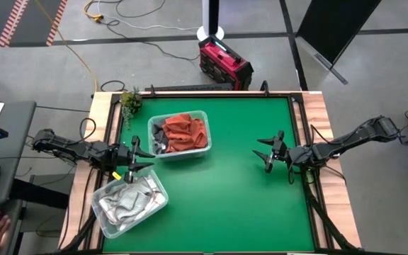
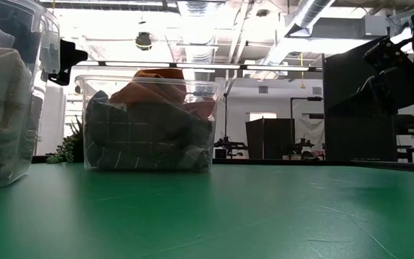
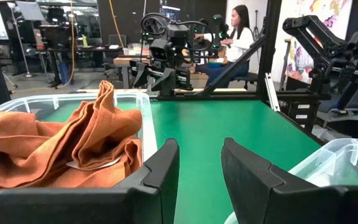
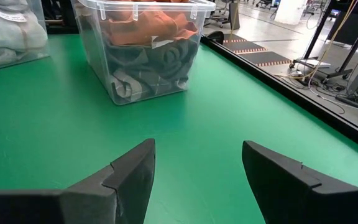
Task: Sort towels by color in basket
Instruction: Return to Home Position
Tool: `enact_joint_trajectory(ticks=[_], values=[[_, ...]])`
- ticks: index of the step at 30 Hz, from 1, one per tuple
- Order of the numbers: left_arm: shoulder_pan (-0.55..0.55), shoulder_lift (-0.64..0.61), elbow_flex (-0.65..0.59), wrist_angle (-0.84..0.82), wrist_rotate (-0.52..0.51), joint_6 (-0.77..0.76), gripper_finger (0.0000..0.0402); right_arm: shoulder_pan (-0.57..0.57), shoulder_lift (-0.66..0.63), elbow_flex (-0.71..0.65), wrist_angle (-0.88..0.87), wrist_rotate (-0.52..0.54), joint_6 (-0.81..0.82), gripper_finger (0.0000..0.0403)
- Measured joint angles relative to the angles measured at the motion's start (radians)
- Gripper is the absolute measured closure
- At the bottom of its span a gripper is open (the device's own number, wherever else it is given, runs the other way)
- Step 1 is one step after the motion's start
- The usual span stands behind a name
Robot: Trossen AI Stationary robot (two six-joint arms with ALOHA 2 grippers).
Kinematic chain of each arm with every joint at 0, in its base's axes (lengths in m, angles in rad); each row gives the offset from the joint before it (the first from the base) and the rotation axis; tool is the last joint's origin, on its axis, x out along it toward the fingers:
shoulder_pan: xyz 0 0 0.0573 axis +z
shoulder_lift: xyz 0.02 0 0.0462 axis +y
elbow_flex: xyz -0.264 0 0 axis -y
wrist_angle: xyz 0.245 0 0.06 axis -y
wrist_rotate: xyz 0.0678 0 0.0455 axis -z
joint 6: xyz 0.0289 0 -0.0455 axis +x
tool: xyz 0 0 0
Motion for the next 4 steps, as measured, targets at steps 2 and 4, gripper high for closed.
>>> enact_joint_trajectory(ticks=[2,4], values=[[0.000,0.000,0.000,0.000,0.000,0.000,0.0290,0.000,0.000,0.000,0.000,0.000,0.000,0.0133],[0.000,0.000,0.000,0.000,0.000,0.000,0.0290,0.000,0.000,0.000,0.000,0.000,0.000,0.0133]])
